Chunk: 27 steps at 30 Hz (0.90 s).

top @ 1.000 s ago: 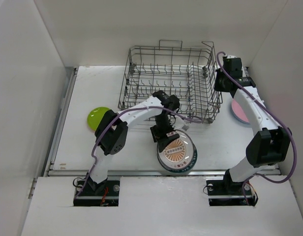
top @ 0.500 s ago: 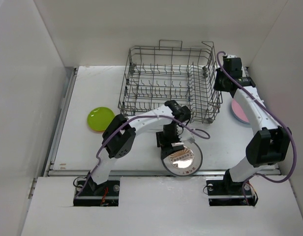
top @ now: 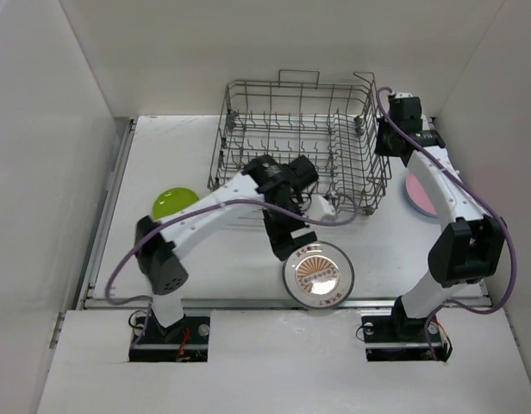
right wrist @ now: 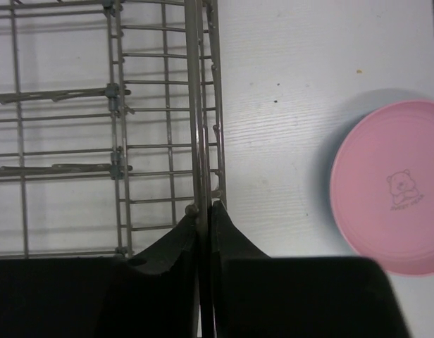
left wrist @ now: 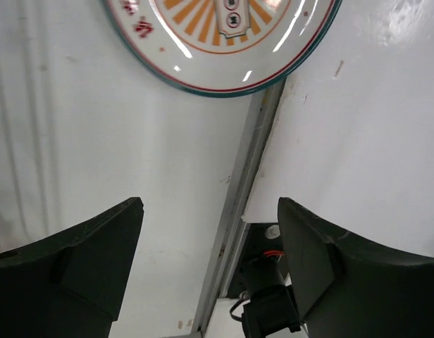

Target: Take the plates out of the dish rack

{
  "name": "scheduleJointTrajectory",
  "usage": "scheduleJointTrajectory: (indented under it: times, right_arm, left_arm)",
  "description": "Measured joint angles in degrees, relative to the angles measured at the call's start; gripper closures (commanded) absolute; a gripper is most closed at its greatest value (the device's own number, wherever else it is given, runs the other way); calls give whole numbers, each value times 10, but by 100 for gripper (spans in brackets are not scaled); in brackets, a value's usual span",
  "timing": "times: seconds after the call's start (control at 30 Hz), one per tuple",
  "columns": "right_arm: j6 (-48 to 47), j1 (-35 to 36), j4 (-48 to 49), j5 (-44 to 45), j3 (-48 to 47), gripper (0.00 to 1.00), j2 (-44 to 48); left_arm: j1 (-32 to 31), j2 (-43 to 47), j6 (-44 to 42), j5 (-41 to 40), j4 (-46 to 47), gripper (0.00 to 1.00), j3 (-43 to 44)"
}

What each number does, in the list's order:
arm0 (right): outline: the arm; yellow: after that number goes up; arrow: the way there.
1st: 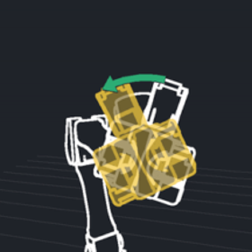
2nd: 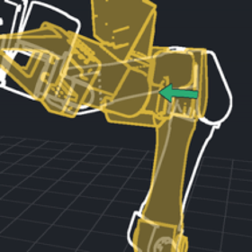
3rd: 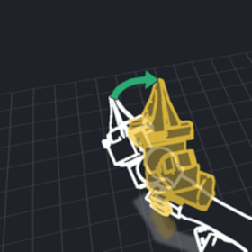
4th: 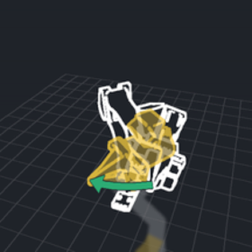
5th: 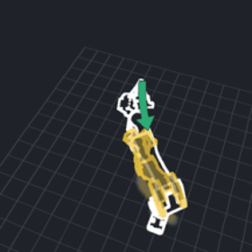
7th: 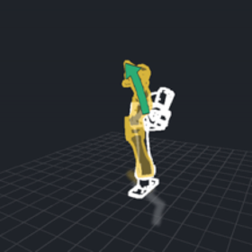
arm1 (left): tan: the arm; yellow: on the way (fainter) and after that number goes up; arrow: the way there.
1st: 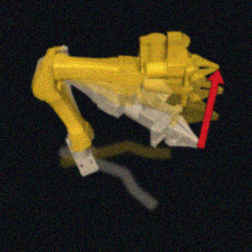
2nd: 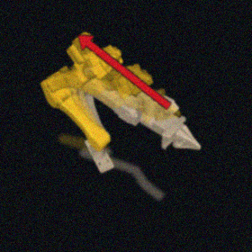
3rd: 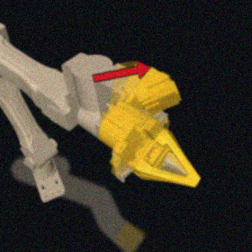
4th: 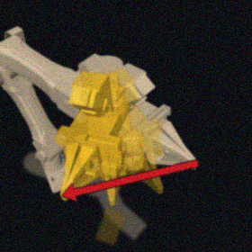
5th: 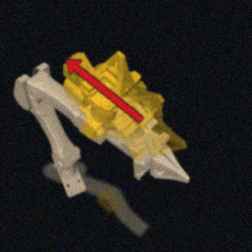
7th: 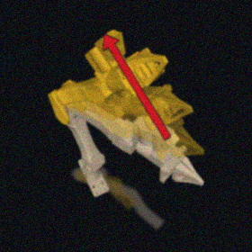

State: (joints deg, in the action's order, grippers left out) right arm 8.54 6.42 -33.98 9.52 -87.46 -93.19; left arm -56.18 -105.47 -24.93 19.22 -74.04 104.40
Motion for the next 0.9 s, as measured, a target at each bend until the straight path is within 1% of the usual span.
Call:
scheduleJointTrajectory:
  times: [0.1,0.13,0.23,0.3,0.33,0.37,0.4,0.43,0.47,0.5,0.6,0.7,0.73,0.8,0.9]
  right_arm:
    - [-19,0,-14,21,-34,96,-27]
    - [-24,0,-16,26,-46,96,-37]
    - [-31,-1,-23,28,-72,96,-57]
    - [-32,-1,-33,28,-85,90,-65]
    - [-32,-1,-38,28,-89,73,-68]
    - [-30,-2,-41,31,-93,61,-70]
    - [-27,-1,-43,38,-97,49,-73]
    - [-26,0,-36,41,-102,40,-76]
    - [-25,0,-28,42,-106,19,-77]
    - [-23,0,-23,43,-108,1,-77]
    - [-21,0,-15,47,-109,1,-60]
    - [-8,0,-13,59,-105,1,-14]
    - [-3,0,-7,69,-99,1,13]
    - [9,0,6,94,-84,1,72]
    - [23,0,46,144,-37,1,186]
  left_arm:
    - [35,76,11,-6,1,25,6]
    - [56,100,15,-8,2,23,8]
    - [127,146,30,-16,9,23,11]
    - [173,162,42,-20,14,22,11]
    - [200,168,50,-23,20,22,10]
    - [226,174,60,-28,28,22,7]
    - [251,180,70,-34,38,19,1]
    - [275,184,83,-41,47,19,-5]
    - [301,189,96,-49,57,18,-12]
    - [331,194,111,-57,67,18,-21]
    - [422,201,158,-104,95,9,-39]
    - [518,202,210,-182,119,2,-44]
    - [545,202,227,-212,124,0,-45]
    - [597,202,257,-263,130,0,-45]
    - [672,209,292,-315,136,0,-45]
